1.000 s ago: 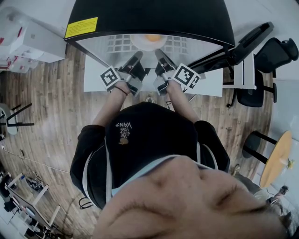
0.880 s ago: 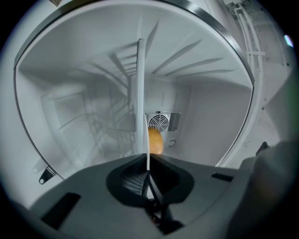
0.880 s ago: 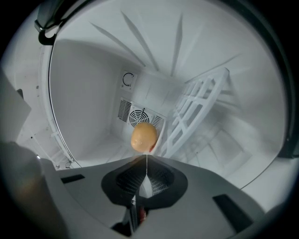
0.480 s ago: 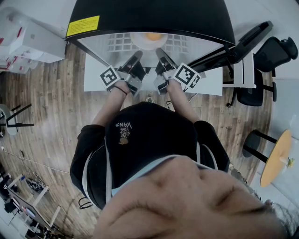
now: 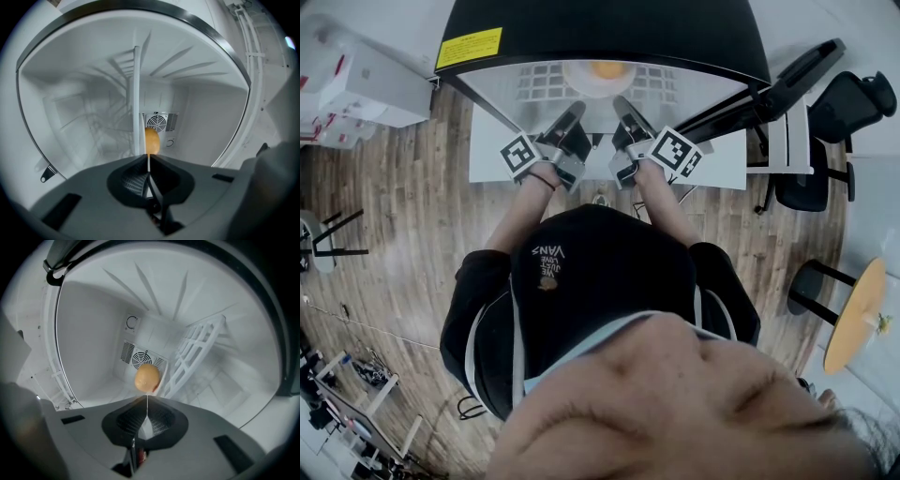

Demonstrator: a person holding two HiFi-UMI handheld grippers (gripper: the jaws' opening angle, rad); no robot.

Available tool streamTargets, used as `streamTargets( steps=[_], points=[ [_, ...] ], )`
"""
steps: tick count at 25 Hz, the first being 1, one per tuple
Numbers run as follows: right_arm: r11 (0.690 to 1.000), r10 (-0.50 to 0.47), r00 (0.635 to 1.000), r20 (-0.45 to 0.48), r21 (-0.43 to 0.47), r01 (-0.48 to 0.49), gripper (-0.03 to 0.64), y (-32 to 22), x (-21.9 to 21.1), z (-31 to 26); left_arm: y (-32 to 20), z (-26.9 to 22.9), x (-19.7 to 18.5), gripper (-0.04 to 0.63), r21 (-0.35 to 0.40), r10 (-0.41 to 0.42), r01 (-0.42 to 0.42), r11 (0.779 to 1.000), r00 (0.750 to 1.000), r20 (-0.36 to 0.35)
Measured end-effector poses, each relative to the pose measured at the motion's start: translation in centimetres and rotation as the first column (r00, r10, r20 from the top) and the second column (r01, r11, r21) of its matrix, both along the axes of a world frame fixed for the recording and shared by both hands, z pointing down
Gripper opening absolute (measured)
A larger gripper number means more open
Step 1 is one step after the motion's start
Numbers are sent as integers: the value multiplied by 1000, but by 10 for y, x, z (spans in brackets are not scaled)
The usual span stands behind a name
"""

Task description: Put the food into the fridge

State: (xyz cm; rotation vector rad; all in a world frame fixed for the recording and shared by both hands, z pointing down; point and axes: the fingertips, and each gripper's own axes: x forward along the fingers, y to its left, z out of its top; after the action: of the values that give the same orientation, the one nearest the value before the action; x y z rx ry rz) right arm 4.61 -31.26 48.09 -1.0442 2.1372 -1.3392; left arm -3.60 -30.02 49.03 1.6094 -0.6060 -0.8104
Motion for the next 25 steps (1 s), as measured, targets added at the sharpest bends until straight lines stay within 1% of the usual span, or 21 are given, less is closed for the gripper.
streamTargets(
  steps=[12, 19, 25],
  points=[
    [1000, 3, 1000, -3, 25, -3, 12, 14, 0, -4, 13, -4, 3, 25, 17, 17, -17, 1000, 1000, -1],
    [999, 18, 1000, 9, 32, -19, 12, 26, 3, -5, 24, -11, 2, 25, 57, 10, -11, 998, 1000, 24],
    [999, 17, 1000, 5, 38, -18, 12, 37, 4, -6, 35, -14, 5, 25, 70, 17, -20, 997, 999, 41]
  ],
)
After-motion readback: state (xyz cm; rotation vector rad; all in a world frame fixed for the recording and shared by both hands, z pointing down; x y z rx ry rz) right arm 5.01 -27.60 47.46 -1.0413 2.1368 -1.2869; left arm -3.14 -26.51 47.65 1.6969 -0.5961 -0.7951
